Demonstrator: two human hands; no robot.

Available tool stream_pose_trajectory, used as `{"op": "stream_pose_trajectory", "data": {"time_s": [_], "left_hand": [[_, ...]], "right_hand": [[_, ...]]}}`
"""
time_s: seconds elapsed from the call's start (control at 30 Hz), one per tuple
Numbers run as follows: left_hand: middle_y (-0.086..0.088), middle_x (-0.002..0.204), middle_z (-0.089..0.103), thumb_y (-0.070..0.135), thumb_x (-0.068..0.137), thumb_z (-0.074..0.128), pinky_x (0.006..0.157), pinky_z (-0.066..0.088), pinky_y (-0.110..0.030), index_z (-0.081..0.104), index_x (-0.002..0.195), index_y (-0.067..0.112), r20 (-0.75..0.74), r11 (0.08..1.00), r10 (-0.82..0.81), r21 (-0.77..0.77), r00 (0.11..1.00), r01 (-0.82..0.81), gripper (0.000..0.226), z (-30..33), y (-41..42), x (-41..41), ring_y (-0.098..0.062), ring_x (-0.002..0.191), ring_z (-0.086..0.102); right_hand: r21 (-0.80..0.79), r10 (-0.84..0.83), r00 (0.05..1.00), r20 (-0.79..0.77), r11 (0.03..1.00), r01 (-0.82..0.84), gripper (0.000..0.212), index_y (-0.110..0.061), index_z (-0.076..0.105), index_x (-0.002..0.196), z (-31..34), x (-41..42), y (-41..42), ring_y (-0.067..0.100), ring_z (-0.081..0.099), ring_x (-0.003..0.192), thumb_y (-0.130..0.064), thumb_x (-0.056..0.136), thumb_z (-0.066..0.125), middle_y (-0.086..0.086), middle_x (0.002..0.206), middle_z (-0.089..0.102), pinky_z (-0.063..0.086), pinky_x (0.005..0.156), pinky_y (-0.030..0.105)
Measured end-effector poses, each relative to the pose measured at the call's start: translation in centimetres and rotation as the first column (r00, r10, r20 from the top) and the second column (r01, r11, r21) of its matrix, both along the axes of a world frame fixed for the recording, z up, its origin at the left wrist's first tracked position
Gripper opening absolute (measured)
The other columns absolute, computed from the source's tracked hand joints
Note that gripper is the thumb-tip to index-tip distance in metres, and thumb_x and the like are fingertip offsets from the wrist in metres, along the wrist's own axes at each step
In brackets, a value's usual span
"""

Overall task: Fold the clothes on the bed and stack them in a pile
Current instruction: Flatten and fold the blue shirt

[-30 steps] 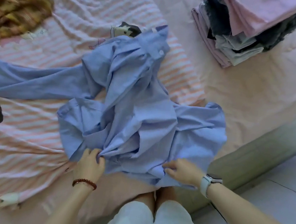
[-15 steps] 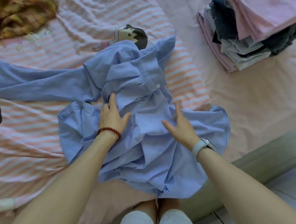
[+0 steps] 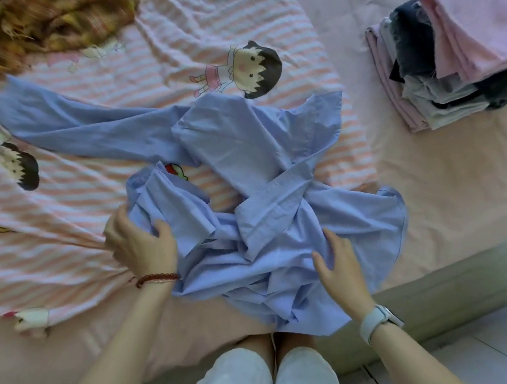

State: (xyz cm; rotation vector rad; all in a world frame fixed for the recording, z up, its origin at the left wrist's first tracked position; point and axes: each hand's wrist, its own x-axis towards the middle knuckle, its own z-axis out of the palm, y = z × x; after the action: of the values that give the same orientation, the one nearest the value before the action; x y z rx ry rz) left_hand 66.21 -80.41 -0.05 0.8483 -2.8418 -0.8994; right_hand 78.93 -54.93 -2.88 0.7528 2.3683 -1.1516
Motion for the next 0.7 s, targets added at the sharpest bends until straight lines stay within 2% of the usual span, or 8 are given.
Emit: {"op": "stream_pose_trajectory", "data": {"time_s": [0.07, 0.13, 0.23, 0.3, 0.4, 0.5, 0.57, 0.7], "left_hand": [[-0.023, 0.114, 0.053, 0.001, 0.082, 0.058, 0.093, 0.039, -0.045, 0.052, 0.116, -0.004, -0.017, 0.945, -0.294, 0.144, 0.956, 0.294, 0.035, -0.1, 2.8, 1.1, -0.041, 0.109, 0.048], [-0.017, 0.116, 0.054, 0.012, 0.087, 0.058, 0.094, 0.039, -0.036, 0.05, 0.121, 0.002, 0.102, 0.795, -0.559, 0.35, 0.823, 0.496, 0.036, -0.7, 5.7, 1.6, -0.034, 0.112, 0.049], [-0.01, 0.141, 0.036, 0.033, 0.084, 0.063, 0.103, 0.03, -0.039, 0.019, 0.145, 0.014, 0.39, 0.661, -0.738, 0.251, 0.551, 0.707, 0.077, -2.9, 9.0, 1.5, -0.029, 0.129, 0.033], [-0.013, 0.132, 0.047, 0.03, 0.085, 0.06, 0.096, 0.036, -0.043, 0.02, 0.142, 0.017, 0.496, 0.675, -0.69, 0.18, 0.527, 0.715, 0.071, -3.4, 10.1, 1.1, -0.031, 0.121, 0.041], [-0.014, 0.107, 0.063, 0.016, 0.091, 0.051, 0.084, 0.043, -0.037, 0.047, 0.126, 0.009, 0.243, 0.706, -0.708, 0.284, 0.664, 0.649, 0.035, -2.0, 9.9, 0.7, -0.032, 0.1, 0.056], [-0.001, 0.083, 0.061, 0.002, 0.092, 0.047, 0.066, 0.038, -0.02, 0.06, 0.105, 0.003, -0.074, 0.506, -0.813, 0.403, 0.578, 0.763, 0.019, 1.5, 8.4, 1.3, -0.012, 0.075, 0.054], [0.002, 0.083, 0.058, -0.002, 0.093, 0.044, 0.067, 0.037, -0.015, 0.06, 0.101, 0.0, -0.156, 0.41, -0.847, 0.419, 0.509, 0.81, 0.018, 4.0, 7.4, 1.5, -0.004, 0.073, 0.049], [-0.001, 0.086, 0.059, -0.006, 0.093, 0.042, 0.071, 0.039, -0.01, 0.058, 0.101, -0.002, -0.23, 0.44, -0.793, 0.423, 0.564, 0.792, 0.019, 8.7, 5.9, 0.2, -0.008, 0.076, 0.051]], "right_hand": [[0.079, 0.046, 0.997, -0.056, 0.996, -0.041, 0.054, -0.013, 0.033, 0.142, -0.1, -1.3, -0.2, 0.022, 0.038, 0.126, -0.02, 0.093, 0.052, 0.008, 0.136, 0.04, 0.036, 0.1, 0.034], [0.081, 0.07, 0.994, -0.08, 0.995, -0.063, 0.052, -0.012, 0.034, 0.142, -0.3, -3.4, -0.3, 0.023, 0.037, 0.129, -0.015, 0.093, 0.05, 0.009, 0.139, 0.039, 0.034, 0.103, 0.034], [-0.009, 0.085, 0.995, -0.045, 0.996, -0.085, 0.046, -0.011, 0.04, 0.138, -0.6, -6.5, -0.4, 0.024, 0.046, 0.122, -0.01, 0.093, 0.048, 0.011, 0.134, 0.046, 0.036, 0.097, 0.03], [0.015, 0.127, 0.989, -0.081, 0.992, -0.127, 0.044, -0.01, 0.043, 0.136, -0.4, -7.4, -0.3, 0.024, 0.046, 0.122, -0.007, 0.093, 0.046, 0.01, 0.134, 0.048, 0.035, 0.098, 0.029], [0.144, 0.265, 0.941, -0.209, 0.961, -0.238, 0.048, -0.01, 0.045, 0.136, 0.5, -8.0, 0.3, 0.027, 0.042, 0.126, 0.0, 0.088, 0.047, 0.01, 0.138, 0.044, 0.037, 0.099, 0.033], [0.313, 0.531, 0.815, -0.23, 0.834, -0.455, 0.059, -0.017, 0.038, 0.141, 2.1, -8.6, 1.4, 0.029, 0.034, 0.133, -0.001, 0.087, 0.052, 0.012, 0.148, 0.031, 0.036, 0.102, 0.039], [0.376, 0.648, 0.744, -0.165, 0.739, -0.56, 0.057, -0.025, 0.035, 0.143, 3.4, -9.3, 1.7, 0.025, 0.026, 0.137, -0.011, 0.09, 0.053, 0.008, 0.152, 0.022, 0.032, 0.103, 0.038], [0.358, 0.737, 0.659, -0.149, 0.661, -0.659, 0.046, -0.025, 0.044, 0.137, 5.9, -10.7, 0.9, 0.019, 0.028, 0.136, -0.026, 0.092, 0.054, 0.0, 0.143, 0.039, 0.028, 0.105, 0.033]]}}
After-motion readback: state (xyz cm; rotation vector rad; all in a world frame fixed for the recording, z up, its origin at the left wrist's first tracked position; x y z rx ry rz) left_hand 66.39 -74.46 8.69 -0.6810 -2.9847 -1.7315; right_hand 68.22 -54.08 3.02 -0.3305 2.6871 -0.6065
